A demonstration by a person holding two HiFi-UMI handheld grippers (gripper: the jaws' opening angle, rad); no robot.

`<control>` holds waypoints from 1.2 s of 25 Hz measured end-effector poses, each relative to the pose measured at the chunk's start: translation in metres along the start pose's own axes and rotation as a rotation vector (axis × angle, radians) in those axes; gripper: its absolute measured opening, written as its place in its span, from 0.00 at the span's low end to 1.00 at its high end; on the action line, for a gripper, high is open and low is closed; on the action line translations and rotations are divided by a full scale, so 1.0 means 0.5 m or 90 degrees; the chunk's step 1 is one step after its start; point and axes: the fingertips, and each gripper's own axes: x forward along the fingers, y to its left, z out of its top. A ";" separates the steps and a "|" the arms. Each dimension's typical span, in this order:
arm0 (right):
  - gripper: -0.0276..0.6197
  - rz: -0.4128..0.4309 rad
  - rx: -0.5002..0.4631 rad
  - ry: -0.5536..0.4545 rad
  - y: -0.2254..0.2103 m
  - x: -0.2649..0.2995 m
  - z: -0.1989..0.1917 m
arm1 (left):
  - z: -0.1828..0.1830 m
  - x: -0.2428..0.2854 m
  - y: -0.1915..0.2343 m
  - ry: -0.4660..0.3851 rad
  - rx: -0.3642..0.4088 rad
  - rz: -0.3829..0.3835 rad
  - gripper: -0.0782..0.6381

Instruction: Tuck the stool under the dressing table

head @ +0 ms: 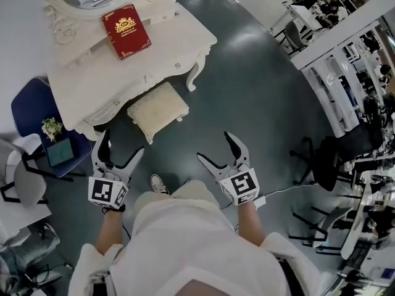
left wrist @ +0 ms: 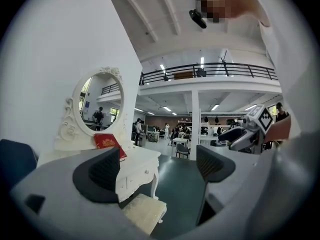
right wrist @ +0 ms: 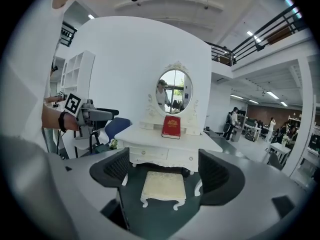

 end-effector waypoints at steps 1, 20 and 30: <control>0.68 0.000 0.008 0.002 -0.012 0.008 -0.003 | -0.006 0.014 -0.001 0.004 0.000 -0.005 0.77; 0.66 0.161 0.110 0.041 -0.231 0.244 -0.074 | -0.085 0.215 0.061 0.090 -0.022 0.115 0.77; 0.66 0.251 0.115 0.124 -0.232 0.408 -0.248 | -0.323 0.260 0.100 0.168 -0.063 0.157 0.78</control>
